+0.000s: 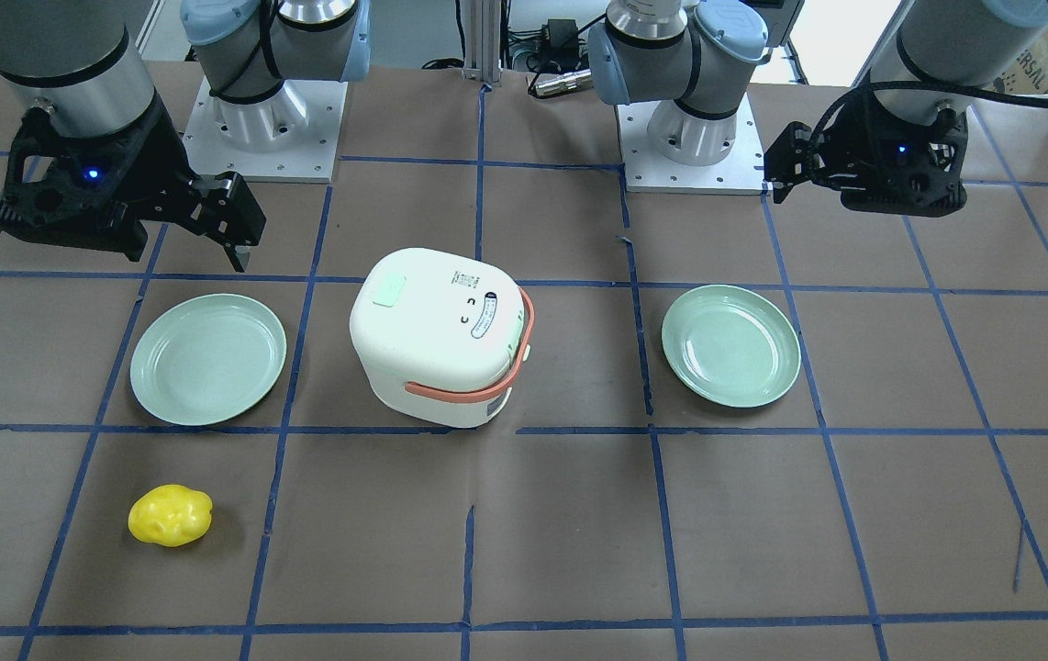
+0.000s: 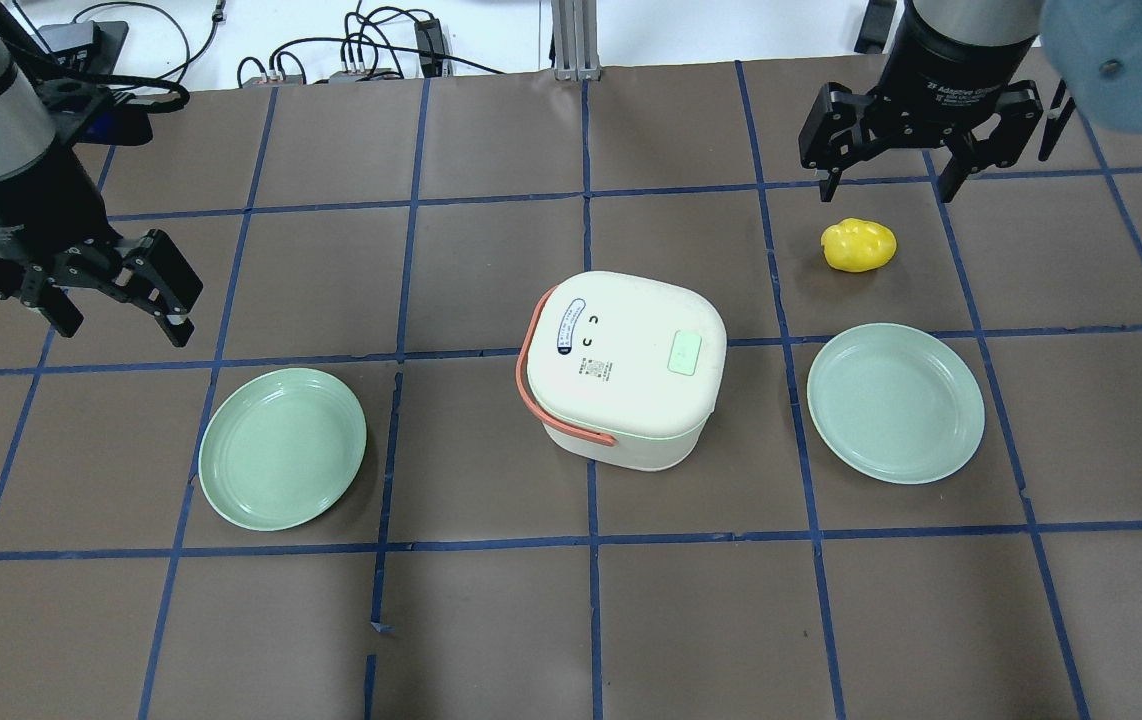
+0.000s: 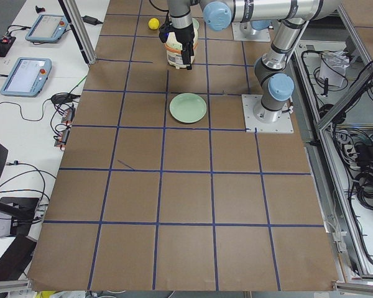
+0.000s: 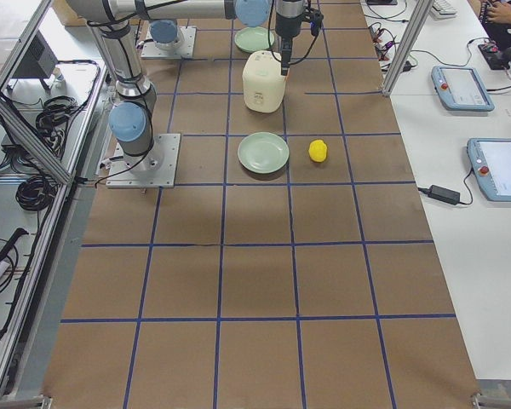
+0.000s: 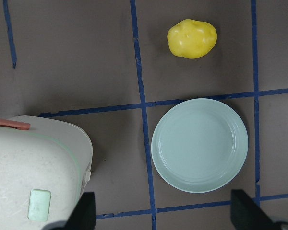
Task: Press rice cooker button
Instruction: 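Lower the right gripper slightly above the yellow potato area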
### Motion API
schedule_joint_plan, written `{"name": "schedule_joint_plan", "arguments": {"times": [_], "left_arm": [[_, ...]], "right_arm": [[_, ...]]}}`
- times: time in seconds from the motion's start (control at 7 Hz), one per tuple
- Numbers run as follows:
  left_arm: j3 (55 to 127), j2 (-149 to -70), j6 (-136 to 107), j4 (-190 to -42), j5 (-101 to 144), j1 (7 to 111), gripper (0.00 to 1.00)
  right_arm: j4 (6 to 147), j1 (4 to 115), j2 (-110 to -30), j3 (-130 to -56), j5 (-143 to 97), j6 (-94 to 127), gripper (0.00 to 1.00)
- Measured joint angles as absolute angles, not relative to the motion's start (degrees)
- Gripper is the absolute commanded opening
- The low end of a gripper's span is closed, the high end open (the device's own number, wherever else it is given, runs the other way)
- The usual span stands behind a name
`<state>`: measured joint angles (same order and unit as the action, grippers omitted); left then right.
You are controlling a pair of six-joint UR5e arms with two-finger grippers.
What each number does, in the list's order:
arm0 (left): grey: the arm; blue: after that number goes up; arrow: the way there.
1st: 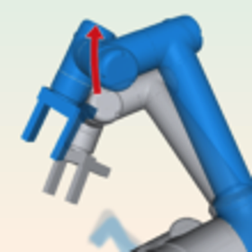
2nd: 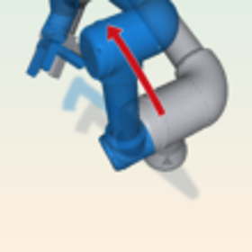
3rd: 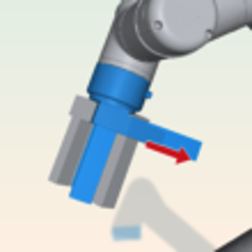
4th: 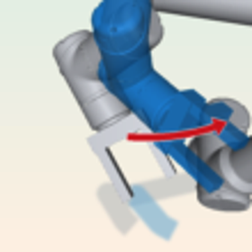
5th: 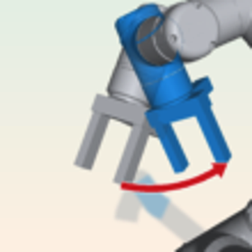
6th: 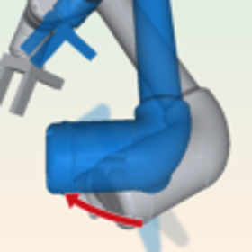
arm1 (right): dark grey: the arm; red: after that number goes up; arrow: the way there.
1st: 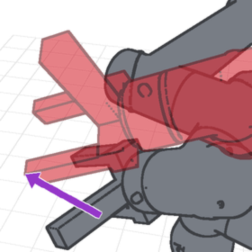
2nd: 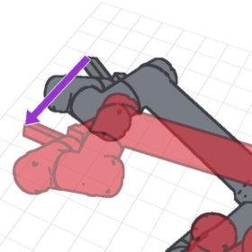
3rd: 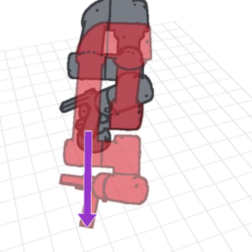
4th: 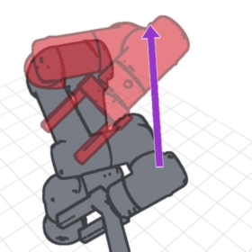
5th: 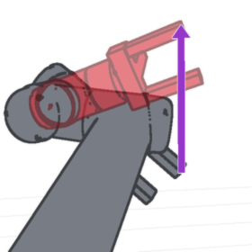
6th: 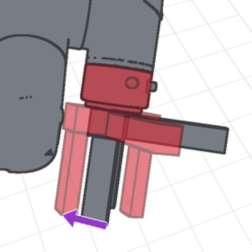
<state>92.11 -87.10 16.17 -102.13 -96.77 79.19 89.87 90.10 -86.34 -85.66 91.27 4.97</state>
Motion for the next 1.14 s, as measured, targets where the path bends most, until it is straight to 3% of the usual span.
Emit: {"name": "schedule_joint_plan", "arguments": {"times": [1.14], "left_arm": [[92.1,-87.1,16.2,-102.1,-96.8,79.2,1.0]], "right_arm": [[90.8,92.4,-86.3,-87.0,86.5,8.3,1.0]]}}
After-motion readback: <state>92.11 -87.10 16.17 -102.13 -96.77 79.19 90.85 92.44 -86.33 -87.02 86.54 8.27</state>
